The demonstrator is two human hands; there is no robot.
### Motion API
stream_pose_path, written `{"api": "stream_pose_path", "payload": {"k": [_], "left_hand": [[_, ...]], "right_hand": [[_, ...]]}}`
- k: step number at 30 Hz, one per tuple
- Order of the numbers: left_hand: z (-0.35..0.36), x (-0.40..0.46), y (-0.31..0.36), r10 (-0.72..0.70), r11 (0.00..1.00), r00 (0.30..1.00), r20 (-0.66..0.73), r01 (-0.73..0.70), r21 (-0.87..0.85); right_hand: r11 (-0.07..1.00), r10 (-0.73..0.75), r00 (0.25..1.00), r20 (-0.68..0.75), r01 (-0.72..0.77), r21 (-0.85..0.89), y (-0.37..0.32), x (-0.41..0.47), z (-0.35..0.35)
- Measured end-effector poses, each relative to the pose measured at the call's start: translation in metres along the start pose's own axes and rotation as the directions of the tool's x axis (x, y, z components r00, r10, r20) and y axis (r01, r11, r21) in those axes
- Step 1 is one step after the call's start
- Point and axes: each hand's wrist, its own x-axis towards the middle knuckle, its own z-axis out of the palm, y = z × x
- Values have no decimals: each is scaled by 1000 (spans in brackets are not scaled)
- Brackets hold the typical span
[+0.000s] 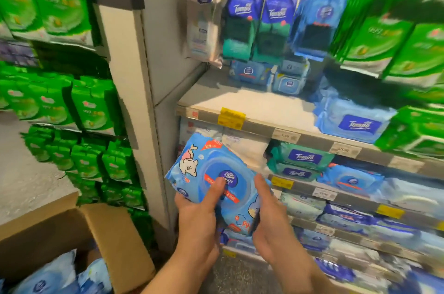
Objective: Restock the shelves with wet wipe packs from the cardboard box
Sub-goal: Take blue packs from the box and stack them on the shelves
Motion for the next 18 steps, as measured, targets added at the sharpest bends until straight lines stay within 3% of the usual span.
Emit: {"api": "stream_pose_path", "payload": {"k": [4,7,9,13,18], "left_hand": [[34,5,-12,-4,1000,997,71,3,5],[48,18,-2,29,999,986,165,-32,18],[54,35,11,89,995,984,153,-96,41],[66,74,24,142,952,979,143,-175,250],[83,117,23,181,860,948,263,-283,426]], "right_hand": [[998,-62,996,64,60,32,-29,5,-22],[990,-139,990,15,139,36,-47,16,-36],[982,-184,983,-16,184,43,-58,26,-43],[964,-265,964,-22,265,13,-77,45,-45],[932,-361,932,-37,360,-31,-106,77,-34]]}}
